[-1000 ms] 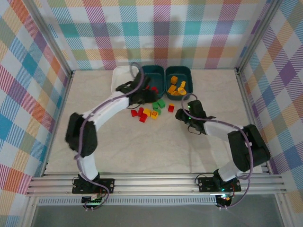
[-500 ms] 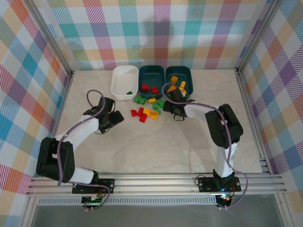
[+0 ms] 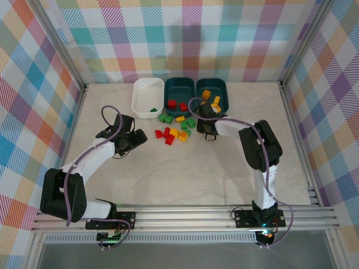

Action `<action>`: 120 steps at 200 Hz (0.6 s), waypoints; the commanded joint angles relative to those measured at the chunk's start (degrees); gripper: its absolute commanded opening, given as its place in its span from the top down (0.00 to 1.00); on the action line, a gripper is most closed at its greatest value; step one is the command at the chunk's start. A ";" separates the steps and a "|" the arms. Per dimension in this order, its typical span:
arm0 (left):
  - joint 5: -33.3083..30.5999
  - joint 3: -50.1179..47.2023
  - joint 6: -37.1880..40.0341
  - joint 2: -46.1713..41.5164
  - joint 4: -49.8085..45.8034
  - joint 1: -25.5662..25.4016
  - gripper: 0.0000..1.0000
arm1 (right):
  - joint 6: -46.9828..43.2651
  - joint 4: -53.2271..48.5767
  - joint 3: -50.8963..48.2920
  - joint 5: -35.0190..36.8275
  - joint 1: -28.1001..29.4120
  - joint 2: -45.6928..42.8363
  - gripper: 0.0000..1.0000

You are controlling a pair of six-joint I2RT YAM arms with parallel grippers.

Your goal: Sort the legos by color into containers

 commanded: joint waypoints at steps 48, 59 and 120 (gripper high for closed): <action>-3.50 1.13 -5.81 -6.56 -5.28 5.78 0.00 | -1.21 -4.03 -7.04 -2.53 0.63 -16.97 0.67; -1.66 0.60 -7.62 -7.12 -4.58 8.37 0.00 | -1.68 -4.82 -5.69 -3.36 0.66 -18.36 0.68; 6.50 4.34 -7.85 4.45 -2.98 13.95 0.02 | -5.88 -7.09 14.89 -9.55 0.63 -6.01 0.67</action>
